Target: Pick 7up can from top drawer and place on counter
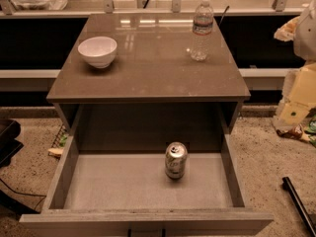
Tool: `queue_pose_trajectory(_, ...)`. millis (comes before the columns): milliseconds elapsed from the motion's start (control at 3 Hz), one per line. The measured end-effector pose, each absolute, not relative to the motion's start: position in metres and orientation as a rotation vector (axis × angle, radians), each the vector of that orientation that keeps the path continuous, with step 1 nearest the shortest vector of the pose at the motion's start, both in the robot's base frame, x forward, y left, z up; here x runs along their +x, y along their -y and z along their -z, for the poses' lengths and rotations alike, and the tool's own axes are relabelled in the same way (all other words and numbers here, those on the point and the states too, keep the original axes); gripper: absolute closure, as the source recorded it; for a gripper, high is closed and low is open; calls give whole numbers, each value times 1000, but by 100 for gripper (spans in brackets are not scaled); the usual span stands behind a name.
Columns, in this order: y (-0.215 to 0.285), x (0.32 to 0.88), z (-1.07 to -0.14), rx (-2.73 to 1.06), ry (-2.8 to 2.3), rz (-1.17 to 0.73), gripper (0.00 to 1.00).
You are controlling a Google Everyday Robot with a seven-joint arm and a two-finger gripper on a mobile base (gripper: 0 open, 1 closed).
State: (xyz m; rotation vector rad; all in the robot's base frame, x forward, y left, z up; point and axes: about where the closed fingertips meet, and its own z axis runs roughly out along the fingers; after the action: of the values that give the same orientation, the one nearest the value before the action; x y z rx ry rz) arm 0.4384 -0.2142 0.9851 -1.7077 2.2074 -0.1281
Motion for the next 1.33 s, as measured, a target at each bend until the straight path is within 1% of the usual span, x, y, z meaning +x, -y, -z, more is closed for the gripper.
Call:
queue_pose_trajectory(333,214,438,-985,-1708,-2207,128,0)
queue_pose_trajectory(667,205,442,-979,-1729,-2150,57,0)
queue_pose_trajectory(1000,190,450,-948,-1747,-2036,-98,0)
queue_pose_trajectory(1333,170,457,-900,-1674,-1815,-307,0)
